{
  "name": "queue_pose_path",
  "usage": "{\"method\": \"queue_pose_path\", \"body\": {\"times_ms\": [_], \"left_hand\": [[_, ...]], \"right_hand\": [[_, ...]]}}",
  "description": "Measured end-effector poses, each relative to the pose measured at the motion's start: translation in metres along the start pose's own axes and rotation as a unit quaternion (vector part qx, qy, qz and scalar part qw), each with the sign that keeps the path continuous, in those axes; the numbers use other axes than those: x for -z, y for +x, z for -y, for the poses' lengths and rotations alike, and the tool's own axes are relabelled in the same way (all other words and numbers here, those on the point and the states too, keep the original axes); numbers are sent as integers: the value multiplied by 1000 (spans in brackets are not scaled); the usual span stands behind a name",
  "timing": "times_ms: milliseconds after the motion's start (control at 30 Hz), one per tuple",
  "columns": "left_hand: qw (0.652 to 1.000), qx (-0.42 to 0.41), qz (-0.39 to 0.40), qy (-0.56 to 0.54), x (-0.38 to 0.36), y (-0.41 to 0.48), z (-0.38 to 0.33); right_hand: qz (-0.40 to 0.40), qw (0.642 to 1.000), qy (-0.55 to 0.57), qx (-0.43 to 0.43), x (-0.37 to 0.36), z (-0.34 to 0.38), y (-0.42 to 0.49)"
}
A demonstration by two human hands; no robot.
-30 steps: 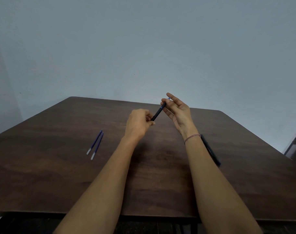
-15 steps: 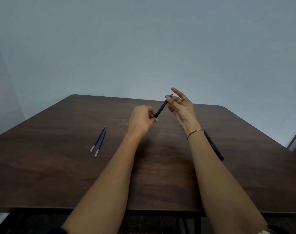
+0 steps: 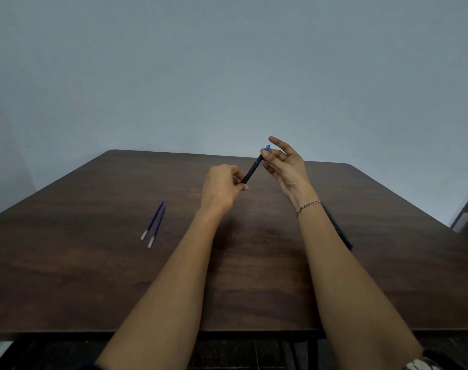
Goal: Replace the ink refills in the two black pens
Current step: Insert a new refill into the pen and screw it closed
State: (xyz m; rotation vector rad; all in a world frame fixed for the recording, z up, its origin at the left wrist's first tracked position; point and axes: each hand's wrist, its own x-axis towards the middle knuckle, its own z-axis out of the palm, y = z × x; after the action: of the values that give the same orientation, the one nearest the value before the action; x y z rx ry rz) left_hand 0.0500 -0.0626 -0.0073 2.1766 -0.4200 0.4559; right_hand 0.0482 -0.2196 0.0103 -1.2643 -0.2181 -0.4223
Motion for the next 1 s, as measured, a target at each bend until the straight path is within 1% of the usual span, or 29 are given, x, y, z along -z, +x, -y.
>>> {"method": "queue_pose_path", "body": {"times_ms": [200,367,467,700,900,1000], "left_hand": [[1000,0,1,1,0,1,0],[1000,-1,5,1,0,1,-1],[1000,1,7,2,0,1,-1],[1000,6,9,3,1,0,-1],[1000,9,15,3,1,0,-2],[1000,11,13,1,0,0,-3]], "right_hand": [[32,998,44,-14,2,-2,2],[22,1000,7,-17,1,-2,1],[12,1000,6,-20,0,-2,2],[58,998,28,-15,1,-2,2],[25,1000,3,-14,-1,-2,1],[25,1000,5,-17,0,-2,2]]}}
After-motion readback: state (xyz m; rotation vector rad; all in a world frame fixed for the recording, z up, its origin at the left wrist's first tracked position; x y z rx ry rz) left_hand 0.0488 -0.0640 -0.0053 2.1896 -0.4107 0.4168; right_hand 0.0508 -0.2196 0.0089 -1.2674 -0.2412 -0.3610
